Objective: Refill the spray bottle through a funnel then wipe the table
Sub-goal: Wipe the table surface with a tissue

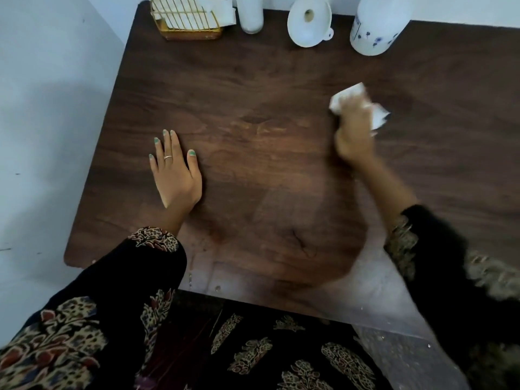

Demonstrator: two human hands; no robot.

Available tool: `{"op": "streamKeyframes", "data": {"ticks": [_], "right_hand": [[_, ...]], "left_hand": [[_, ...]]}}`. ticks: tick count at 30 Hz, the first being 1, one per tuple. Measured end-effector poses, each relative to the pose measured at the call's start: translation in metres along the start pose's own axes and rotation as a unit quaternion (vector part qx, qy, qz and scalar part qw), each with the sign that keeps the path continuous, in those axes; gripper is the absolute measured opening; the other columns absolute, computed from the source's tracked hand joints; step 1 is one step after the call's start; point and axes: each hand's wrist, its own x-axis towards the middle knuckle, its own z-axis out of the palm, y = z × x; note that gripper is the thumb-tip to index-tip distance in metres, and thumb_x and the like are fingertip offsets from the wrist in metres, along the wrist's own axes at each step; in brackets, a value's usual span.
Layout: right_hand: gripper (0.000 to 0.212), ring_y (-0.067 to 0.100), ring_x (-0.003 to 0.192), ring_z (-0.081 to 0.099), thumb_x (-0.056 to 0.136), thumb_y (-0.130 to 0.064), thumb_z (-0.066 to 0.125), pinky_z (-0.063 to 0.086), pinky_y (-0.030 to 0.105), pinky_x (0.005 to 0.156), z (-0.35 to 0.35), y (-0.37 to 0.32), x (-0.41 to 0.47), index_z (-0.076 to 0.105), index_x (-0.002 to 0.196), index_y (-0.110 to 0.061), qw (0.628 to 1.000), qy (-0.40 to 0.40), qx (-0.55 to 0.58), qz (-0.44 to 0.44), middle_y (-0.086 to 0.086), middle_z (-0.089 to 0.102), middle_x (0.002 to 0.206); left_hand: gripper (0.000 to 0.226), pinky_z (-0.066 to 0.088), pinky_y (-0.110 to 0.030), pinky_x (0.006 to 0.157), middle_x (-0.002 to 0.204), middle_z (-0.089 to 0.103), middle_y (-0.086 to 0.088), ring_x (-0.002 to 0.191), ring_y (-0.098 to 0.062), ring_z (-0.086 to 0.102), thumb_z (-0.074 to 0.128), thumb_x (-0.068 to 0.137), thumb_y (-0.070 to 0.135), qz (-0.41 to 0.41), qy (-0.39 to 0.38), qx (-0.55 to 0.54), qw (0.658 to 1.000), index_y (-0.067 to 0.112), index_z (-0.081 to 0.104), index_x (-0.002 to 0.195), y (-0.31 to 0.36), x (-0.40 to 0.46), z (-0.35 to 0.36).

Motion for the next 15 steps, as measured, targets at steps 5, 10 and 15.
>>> {"op": "streamKeyframes", "data": {"ticks": [5, 10, 15], "right_hand": [[0.053, 0.042, 0.127, 0.045, 0.079, -0.008, 0.033, 0.004, 0.036, 0.114, 0.083, -0.099, -0.154, 0.053, 0.127, 0.006, 0.914, -0.111, 0.059, -0.386, 0.028, 0.049, 0.134], [0.050, 0.030, 0.129, 0.046, 0.082, -0.011, 0.036, 0.007, 0.029, 0.115, 0.053, -0.064, -0.149, 0.056, 0.127, -0.001, 0.855, -0.197, 0.031, -0.479, 0.019, 0.052, 0.135], [0.047, 0.029, 0.139, 0.030, 0.098, -0.030, 0.033, 0.012, 0.032, 0.116, -0.017, 0.026, -0.025, 0.042, 0.139, -0.008, 0.983, -0.062, -0.003, -0.174, 0.016, 0.037, 0.148]], "left_hand": [[0.055, 0.004, -0.043, 0.119, 0.159, 0.012, -0.006, 0.147, -0.024, 0.004, 0.025, 0.101, 0.032, 0.002, 0.001, 0.000, 1.000, 0.010, 0.014, 0.150, 0.000, 0.000, 0.000], [0.055, 0.004, -0.043, 0.119, 0.159, 0.012, -0.006, 0.147, -0.025, 0.004, 0.024, 0.101, 0.033, 0.002, -0.003, 0.006, 1.000, 0.010, 0.014, 0.150, -0.001, 0.000, 0.000], [0.057, 0.003, -0.042, 0.119, 0.159, 0.010, -0.006, 0.147, -0.024, 0.003, 0.023, 0.101, 0.036, 0.003, -0.005, 0.005, 1.000, 0.010, 0.012, 0.150, 0.000, -0.001, -0.001]]}}
